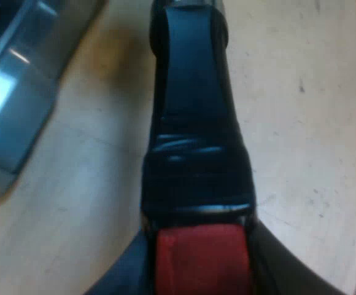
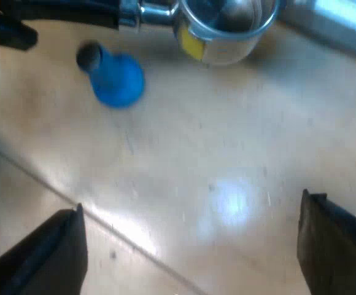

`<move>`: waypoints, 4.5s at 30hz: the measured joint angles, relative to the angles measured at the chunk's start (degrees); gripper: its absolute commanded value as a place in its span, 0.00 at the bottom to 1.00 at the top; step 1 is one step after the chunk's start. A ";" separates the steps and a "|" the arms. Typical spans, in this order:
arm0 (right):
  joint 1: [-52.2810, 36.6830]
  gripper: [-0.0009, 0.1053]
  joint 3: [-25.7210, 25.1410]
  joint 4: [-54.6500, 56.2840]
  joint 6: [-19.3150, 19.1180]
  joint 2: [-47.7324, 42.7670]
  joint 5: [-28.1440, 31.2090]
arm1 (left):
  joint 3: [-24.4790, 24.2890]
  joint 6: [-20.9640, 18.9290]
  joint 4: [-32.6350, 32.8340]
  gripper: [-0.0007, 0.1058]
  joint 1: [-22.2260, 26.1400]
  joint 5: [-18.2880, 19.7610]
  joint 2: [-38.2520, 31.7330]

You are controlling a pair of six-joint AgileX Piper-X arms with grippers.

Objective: Put the handle in the coffee machine

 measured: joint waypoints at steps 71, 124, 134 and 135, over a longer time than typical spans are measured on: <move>-2.98 0.43 20.77 -113.00 -34.48 35.30 43.28 | -6.73 5.04 -20.36 0.01 11.65 10.23 21.14; -2.98 0.43 20.77 -113.00 -34.48 35.30 43.28 | -9.86 -0.33 -24.78 0.01 11.65 10.07 21.32; -2.98 0.43 20.77 -112.34 -34.48 35.30 43.28 | -10.43 -0.04 -21.11 0.01 11.65 11.60 19.67; -2.98 0.43 20.77 -112.13 -34.48 35.30 43.28 | -10.43 -0.04 -21.12 0.01 11.65 11.56 19.56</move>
